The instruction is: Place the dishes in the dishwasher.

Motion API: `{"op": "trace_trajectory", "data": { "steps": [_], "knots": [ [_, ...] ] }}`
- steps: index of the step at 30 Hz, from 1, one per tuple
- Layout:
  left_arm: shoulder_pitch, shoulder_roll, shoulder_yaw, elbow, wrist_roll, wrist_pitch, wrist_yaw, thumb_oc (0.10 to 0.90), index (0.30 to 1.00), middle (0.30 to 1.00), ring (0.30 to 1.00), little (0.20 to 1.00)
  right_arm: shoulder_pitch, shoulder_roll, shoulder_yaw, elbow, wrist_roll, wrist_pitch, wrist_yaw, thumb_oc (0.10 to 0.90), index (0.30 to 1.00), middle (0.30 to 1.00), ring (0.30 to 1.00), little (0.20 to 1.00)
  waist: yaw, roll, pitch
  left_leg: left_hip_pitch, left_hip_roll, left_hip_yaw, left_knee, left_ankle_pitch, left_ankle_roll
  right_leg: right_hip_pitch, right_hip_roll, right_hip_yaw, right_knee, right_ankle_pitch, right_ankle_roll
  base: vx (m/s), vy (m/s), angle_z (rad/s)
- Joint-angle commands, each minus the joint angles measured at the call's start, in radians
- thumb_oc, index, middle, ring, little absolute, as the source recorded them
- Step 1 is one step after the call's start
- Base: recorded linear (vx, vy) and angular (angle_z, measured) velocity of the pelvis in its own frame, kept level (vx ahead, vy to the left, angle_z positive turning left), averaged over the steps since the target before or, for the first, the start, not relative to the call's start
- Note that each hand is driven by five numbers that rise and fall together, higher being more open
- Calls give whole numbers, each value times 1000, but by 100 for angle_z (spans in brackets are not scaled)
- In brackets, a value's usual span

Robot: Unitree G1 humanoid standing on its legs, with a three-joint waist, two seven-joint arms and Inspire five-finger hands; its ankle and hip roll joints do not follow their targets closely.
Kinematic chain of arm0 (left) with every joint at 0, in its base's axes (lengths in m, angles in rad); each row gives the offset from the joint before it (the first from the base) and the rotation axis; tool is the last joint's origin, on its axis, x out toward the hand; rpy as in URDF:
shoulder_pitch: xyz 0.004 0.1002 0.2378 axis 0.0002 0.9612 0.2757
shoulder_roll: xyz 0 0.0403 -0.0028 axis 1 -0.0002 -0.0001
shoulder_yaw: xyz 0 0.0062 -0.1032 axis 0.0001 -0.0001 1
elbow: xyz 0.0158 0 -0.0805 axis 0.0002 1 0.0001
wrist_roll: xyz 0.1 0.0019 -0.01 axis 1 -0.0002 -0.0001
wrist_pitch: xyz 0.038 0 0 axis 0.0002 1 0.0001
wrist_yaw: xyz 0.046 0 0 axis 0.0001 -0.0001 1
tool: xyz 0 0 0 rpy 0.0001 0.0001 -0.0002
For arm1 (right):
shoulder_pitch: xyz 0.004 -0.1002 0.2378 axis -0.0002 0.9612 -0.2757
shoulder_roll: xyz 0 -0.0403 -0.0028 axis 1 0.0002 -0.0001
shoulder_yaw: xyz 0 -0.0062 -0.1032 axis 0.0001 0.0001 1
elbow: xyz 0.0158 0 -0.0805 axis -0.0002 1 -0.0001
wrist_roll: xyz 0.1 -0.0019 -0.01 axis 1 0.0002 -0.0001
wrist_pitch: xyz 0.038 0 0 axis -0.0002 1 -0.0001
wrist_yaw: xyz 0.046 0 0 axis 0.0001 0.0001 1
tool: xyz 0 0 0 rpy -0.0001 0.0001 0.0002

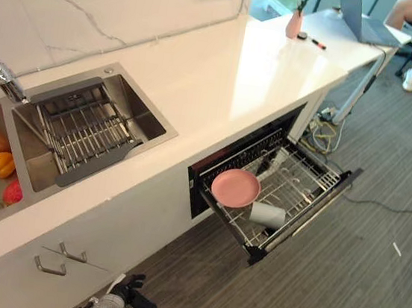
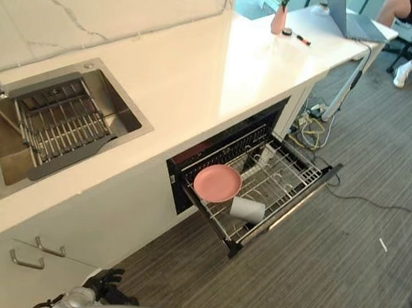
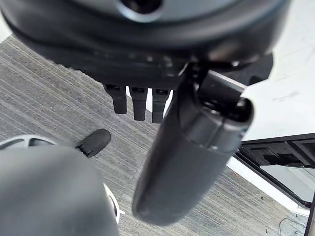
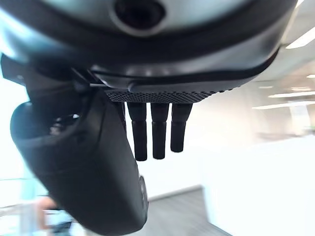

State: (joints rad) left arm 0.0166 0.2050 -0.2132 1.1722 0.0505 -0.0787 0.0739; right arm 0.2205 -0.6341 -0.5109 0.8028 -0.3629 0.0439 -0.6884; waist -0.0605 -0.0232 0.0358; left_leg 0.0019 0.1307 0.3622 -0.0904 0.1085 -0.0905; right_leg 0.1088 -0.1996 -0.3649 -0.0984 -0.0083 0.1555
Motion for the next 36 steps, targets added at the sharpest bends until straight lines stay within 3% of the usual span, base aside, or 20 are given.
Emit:
{"op": "trace_trajectory", "data": {
  "steps": [1, 3, 7, 18, 21, 23, 24, 27, 32, 36],
  "knots": [
    [-52, -39, -1, 84, -1, -2, 24, 800, 900, 900, 900, 900, -30, 32, 154, 1, 78, -51, -40, 400, 300, 300, 300, 300, 19, 43, 33, 15, -34, -33, 3, -97, 54, -4, 56, 6, 45, -25, -34, 0, 0, 0],
    [-52, -39, -2, 88, -1, 0, 23, 800, 900, 900, 900, 900, -41, 54, 193, 16, 84, -56, -21, 400, 300, 300, 300, 300, 22, 43, 36, 13, -34, -39, 3, -95, 54, -3, 55, 1, 49, -28, -36, 42, -20, -4],
    [-41, -34, -10, 98, 3, 8, 29, 800, 900, 900, 900, 900, -126, 121, 368, 23, 85, -81, 45, 400, 300, 300, 300, 300, 42, 48, 37, 18, -38, -78, 3, -109, 44, 17, 56, -12, 58, -58, -39, 49, -10, 16],
    [-10, 3, -72, 58, -12, 3, 35, 800, 900, 900, 900, 900, -511, 103, 665, 116, 89, -102, 139, 400, 300, 300, 300, 300, 182, 65, 32, -52, -93, -211, 3, -77, 40, 69, 38, -173, 43, -83, -50, 20, 5, 57],
    [6, 12, -84, 70, -10, -1, 28, 800, 900, 900, 900, 900, -627, 77, 738, 87, 53, -110, 168, 400, 300, 300, 300, 300, 230, 58, 29, -67, -112, -239, 3, -73, 44, 76, 33, -203, 45, -85, -47, 45, 33, 48],
    [6, 15, -81, 77, -10, -2, 28, 800, 900, 900, 900, 900, -658, 72, 758, 83, 45, -113, 174, 400, 300, 300, 300, 300, 238, 54, 30, -73, -115, -245, 3, -72, 45, 73, 30, -206, 48, -86, -46, 25, 34, 23],
    [5, 26, -74, 80, -17, -3, 30, 800, 900, 900, 900, 900, -729, 47, 806, 45, 2, -113, 179, 400, 300, 300, 300, 300, 270, 43, 32, -91, -123, -257, 3, -68, 47, 64, 25, -213, 52, -86, -43, 7, 31, 14],
    [-10, 42, -60, 79, -31, -5, 38, 800, 900, 900, 900, 900, -836, 32, 870, -10, -37, -121, 185, 400, 300, 300, 300, 300, 313, 26, 39, -128, -136, -273, 3, -60, 51, 47, 18, -229, 57, -89, -42, 29, 37, 9],
    [-24, 56, -46, 74, -42, -9, 45, 800, 900, 900, 900, 900, -933, 28, 933, -93, -69, -134, 200, 400, 300, 300, 300, 300, 354, 13, 49, -177, -154, -284, 3, -58, 56, 19, 7, -245, 61, -84, -39, 32, 61, 24],
    [-34, 57, -28, 81, -39, -8, 63, 800, 900, 900, 900, 900, -924, 94, 951, -212, -60, -159, 212, 400, 300, 300, 300, 300, 366, 3, 68, -190, -157, -280, 3, -65, 63, 3, -2, -245, 65, -75, -33, 38, 77, 2]
  ]
}}
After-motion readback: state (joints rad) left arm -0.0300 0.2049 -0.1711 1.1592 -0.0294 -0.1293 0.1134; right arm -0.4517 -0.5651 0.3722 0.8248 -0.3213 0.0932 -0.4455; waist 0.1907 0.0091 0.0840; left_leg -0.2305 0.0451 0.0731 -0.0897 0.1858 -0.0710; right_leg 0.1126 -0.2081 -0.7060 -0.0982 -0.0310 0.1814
